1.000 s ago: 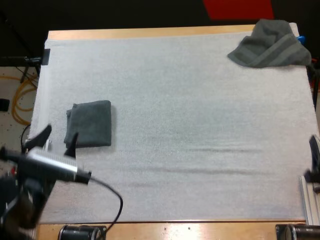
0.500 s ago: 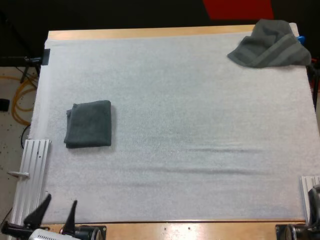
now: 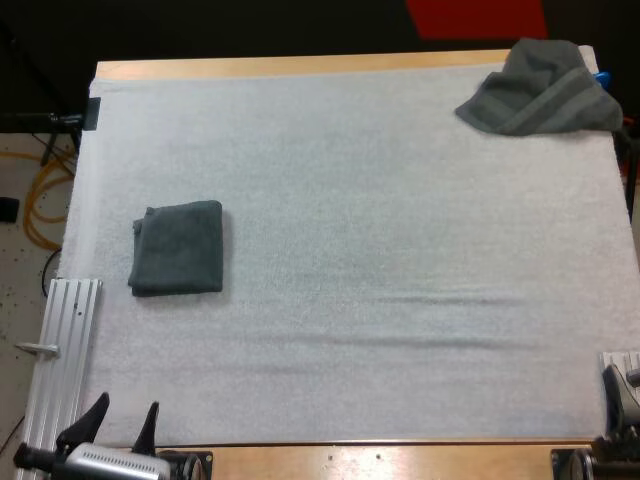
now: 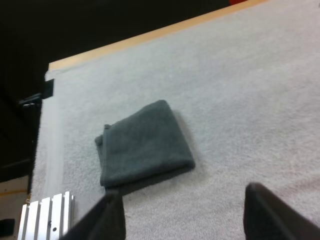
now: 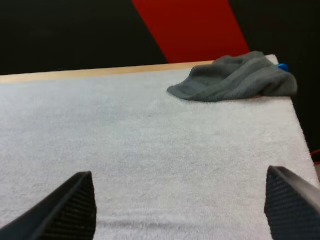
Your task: Pick towel from pile fold and stack
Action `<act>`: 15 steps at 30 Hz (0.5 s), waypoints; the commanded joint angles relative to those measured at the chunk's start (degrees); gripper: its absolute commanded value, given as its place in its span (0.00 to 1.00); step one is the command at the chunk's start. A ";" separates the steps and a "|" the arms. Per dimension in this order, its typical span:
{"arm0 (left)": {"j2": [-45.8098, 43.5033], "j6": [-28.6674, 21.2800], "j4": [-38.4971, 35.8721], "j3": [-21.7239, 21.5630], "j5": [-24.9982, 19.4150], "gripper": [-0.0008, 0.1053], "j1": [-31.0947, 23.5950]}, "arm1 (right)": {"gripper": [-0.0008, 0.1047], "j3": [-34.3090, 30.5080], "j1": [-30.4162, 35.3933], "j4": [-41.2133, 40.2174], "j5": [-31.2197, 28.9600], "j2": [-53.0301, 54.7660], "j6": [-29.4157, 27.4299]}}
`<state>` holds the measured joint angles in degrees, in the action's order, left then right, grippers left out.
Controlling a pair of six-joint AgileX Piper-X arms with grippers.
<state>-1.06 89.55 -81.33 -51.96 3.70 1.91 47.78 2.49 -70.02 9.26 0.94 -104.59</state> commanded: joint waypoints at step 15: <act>-7.64 0.65 20.35 21.24 1.30 0.48 -0.12 | 0.66 -16.38 -5.73 8.34 4.68 2.00 -3.63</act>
<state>-0.84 89.55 -62.34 -30.67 4.62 1.91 31.31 -3.11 -62.52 13.48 0.83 -107.28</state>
